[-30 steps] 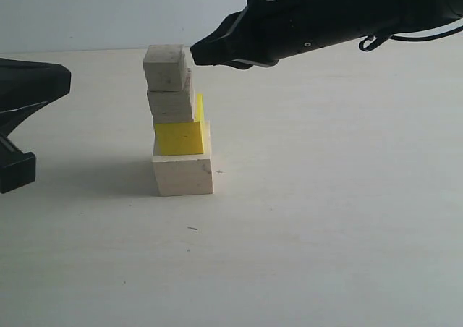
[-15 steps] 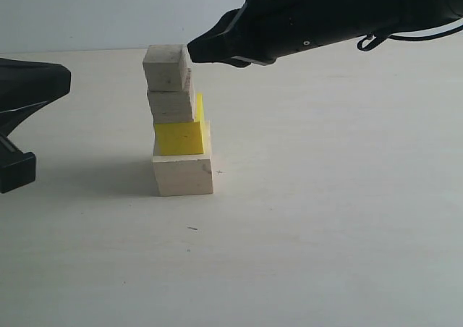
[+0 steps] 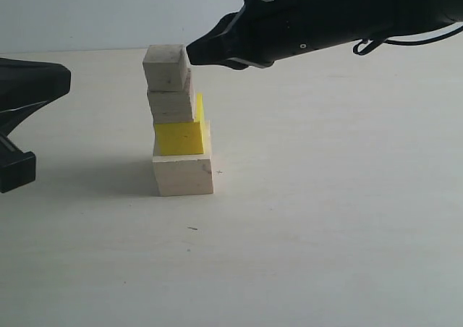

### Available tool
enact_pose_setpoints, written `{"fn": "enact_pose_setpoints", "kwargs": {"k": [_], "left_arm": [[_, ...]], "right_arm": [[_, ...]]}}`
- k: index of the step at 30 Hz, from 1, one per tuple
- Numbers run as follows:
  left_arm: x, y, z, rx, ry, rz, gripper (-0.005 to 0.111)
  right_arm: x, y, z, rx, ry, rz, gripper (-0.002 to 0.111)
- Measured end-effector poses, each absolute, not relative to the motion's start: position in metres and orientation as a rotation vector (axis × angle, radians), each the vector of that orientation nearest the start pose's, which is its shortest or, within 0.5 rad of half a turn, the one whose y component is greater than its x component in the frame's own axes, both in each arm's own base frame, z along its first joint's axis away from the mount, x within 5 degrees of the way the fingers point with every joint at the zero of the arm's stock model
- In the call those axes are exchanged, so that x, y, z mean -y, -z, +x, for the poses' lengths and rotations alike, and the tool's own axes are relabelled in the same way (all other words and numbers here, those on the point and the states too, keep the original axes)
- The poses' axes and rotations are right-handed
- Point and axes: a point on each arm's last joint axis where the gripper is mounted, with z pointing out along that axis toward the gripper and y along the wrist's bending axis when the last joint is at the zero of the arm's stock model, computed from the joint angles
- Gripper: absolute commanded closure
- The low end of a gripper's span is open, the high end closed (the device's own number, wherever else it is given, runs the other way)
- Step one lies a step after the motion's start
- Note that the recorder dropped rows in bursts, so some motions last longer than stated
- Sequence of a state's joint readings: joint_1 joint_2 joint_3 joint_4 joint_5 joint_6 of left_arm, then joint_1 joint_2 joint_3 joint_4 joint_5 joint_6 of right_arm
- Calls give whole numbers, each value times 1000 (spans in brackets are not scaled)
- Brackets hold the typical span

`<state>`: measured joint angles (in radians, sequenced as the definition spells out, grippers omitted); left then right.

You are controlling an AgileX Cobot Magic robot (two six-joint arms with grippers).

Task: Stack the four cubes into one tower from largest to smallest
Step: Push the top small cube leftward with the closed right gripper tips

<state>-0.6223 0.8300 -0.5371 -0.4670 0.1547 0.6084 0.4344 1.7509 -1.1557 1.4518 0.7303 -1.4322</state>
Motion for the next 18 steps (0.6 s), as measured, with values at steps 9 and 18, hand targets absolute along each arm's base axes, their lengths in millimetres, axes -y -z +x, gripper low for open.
{"fn": "enact_pose_setpoints", "kwargs": {"k": [9,18], "left_arm": [[106,-297,137,-1772,386,767,107],[106,-298,138,-1765,384,758,107]], "right_arm": [[-214,-250,316,-1986,-1033,-894,108],[-214,-251,315,-1975,-1039,-898,108]]}}
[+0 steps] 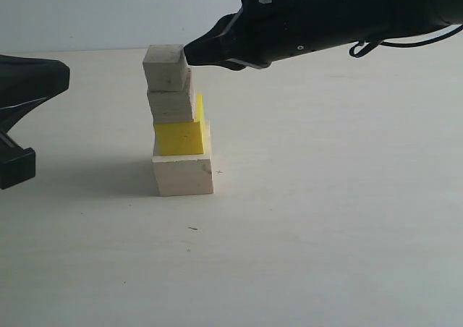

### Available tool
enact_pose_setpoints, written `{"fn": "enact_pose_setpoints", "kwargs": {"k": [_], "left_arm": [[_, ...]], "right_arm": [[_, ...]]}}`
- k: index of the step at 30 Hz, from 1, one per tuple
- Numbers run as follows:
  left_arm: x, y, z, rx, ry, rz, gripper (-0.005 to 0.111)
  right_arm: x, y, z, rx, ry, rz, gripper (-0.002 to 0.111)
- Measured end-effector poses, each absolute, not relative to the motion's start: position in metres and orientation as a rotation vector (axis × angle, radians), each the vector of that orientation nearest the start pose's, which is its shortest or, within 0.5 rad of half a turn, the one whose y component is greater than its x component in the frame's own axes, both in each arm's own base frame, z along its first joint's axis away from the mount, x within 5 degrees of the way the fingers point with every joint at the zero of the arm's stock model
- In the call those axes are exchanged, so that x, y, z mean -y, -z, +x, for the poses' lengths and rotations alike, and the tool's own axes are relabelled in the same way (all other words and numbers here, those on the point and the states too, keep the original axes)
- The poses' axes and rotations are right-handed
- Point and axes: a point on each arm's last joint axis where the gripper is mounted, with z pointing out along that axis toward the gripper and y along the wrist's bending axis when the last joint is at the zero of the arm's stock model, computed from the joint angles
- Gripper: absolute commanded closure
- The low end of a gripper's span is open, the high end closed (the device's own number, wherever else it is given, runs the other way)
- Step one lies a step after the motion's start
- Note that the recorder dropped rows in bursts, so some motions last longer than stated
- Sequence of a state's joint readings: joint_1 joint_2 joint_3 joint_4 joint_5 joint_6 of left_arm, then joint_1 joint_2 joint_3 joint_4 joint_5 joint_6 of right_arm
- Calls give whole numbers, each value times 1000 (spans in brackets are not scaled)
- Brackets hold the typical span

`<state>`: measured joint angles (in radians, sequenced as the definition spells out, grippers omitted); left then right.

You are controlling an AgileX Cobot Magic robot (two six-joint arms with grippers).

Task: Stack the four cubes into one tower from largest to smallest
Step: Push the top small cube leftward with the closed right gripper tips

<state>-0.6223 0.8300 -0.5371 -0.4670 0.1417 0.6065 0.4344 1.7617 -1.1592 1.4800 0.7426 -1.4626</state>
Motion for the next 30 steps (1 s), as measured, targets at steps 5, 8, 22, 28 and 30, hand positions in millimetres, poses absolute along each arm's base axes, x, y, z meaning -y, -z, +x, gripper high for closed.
{"fn": "enact_pose_setpoints", "kwargs": {"k": [5,8,22,28,30], "left_arm": [[106,-298,138,-1763,384,754,107],[106,-298,138,-1763,384,754,107],[106,-298,138,-1763,384,754,107],[106,-298,138,-1763,384,754,107],[106,-298,138,-1763,384,754,107]], "right_arm": [[-215,-251,315,-1966,-1043,-897,108],[-216,-252,315,-1960,-1044,-900,108],[-216,-252,315,-1957,-1037,-902,108],[-215,-251,316,-1960,-1018,-893,108],[-214,-251,318,-1965,-996,-882,108]]}}
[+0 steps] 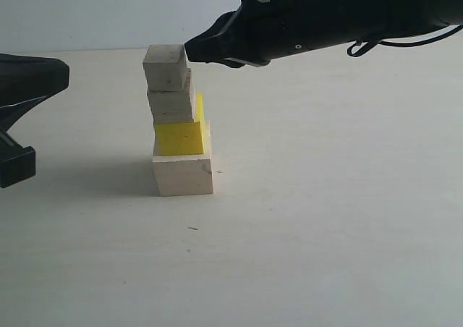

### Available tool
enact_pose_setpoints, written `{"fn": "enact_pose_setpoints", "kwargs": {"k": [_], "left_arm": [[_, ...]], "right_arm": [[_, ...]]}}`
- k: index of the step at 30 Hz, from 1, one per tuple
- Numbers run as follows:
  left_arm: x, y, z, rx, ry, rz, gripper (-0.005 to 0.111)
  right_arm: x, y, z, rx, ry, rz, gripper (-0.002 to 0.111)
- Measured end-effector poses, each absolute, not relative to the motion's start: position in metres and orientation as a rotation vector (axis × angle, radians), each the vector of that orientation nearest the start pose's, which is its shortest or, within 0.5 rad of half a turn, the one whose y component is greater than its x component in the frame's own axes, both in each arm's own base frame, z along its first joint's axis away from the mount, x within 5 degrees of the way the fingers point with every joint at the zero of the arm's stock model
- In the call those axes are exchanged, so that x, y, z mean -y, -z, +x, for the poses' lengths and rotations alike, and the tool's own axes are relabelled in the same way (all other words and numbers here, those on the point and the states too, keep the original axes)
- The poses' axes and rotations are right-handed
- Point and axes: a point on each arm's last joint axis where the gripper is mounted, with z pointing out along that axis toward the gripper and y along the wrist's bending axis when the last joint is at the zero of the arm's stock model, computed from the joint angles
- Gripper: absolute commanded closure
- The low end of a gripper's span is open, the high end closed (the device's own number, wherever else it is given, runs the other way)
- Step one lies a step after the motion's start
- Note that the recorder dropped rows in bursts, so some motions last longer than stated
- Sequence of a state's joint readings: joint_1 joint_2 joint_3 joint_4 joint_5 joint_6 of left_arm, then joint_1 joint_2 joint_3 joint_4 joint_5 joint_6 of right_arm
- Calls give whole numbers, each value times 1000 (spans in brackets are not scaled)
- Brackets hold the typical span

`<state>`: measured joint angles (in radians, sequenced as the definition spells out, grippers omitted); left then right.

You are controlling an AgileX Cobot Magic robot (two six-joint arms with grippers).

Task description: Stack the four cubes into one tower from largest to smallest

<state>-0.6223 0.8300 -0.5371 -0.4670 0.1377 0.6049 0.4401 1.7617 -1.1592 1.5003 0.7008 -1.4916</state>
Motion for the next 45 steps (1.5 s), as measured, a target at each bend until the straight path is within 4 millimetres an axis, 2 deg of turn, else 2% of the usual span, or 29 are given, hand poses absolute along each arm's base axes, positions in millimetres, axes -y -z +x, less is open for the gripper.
{"fn": "enact_pose_setpoints", "kwargs": {"k": [12,22,25,28,34,38,42,45], "left_arm": [[106,-298,138,-1763,384,754,107],[106,-298,138,-1763,384,754,107],[106,-298,138,-1763,383,755,107],[106,-298,138,-1764,384,756,107],[106,-298,138,-1764,384,756,107],[101,-298,142,-1783,371,709,107],[84,-299,152,-1819,312,585,107],[67,-303,158,-1816,253,456,107]], "right_arm": [[-219,-242,324,-1980,-1022,-890,108],[-219,-242,324,-1980,-1026,-901,108],[-218,-244,323,-1985,-997,-912,108],[-212,-256,323,-1975,-897,-895,108],[-191,-293,324,-1900,-670,-784,108],[-162,-308,320,-1887,-569,-657,108],[-131,-301,300,-1911,-486,-559,108],[-109,-311,278,-1855,-402,-496,108]]}}
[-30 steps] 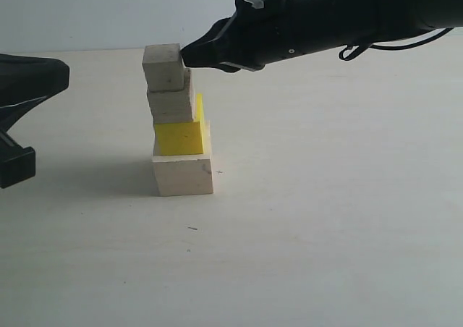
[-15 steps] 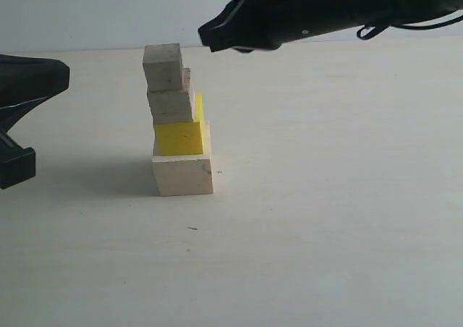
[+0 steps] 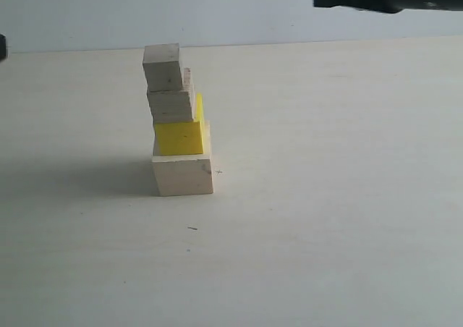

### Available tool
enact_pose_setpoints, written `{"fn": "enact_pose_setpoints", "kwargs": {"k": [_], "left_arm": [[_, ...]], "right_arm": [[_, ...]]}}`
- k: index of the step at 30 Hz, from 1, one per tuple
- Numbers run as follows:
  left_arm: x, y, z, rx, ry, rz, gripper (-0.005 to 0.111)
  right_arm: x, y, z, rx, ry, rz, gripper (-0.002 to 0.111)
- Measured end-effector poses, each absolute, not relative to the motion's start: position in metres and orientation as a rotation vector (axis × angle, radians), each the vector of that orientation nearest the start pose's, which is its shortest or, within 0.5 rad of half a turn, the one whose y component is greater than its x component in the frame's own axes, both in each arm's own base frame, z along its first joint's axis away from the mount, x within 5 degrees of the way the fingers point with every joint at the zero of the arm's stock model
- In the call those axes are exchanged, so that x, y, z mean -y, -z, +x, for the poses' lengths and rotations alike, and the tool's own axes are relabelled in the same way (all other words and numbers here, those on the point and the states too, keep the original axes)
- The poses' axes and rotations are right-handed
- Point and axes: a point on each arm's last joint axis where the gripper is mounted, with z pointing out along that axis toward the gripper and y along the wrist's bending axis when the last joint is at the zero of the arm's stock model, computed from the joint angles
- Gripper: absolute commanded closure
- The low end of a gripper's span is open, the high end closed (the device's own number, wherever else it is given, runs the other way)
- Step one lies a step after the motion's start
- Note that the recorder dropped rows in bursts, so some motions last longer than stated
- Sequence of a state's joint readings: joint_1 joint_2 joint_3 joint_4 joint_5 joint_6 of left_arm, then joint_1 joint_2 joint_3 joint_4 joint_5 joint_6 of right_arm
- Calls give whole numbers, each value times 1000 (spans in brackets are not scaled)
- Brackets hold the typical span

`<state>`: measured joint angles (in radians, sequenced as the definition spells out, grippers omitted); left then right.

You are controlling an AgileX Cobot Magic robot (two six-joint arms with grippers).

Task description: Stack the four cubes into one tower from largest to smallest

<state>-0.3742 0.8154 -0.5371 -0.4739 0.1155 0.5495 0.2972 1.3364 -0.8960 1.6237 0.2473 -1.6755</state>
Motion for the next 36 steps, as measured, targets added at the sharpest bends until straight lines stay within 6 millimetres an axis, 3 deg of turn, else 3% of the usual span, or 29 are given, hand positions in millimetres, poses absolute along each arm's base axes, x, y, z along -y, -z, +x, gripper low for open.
{"fn": "enact_pose_setpoints", "kwargs": {"k": [4,8,13,19,26,30,36], "left_arm": [[43,-312,162,-1770,177,267,107],[25,-326,155,-1670,110,142,107],[14,-348,139,-1485,50,74,107],[7,-369,111,-1309,-4,63,107],[3,-395,83,-1160,-59,83,107],[2,-406,76,-1111,-117,110,107],[0,-412,67,-1075,-166,120,107]], "right_arm": [[-77,-344,244,-1718,-265,-435,108],[-57,-377,205,-1568,-189,-394,108],[-35,-414,154,-1395,-80,-295,108],[-13,-443,81,-1175,7,-193,108],[13,-467,-7,-907,223,-130,108],[26,-469,-31,-864,288,-33,108],[31,-467,-53,-794,353,-27,108]]}}
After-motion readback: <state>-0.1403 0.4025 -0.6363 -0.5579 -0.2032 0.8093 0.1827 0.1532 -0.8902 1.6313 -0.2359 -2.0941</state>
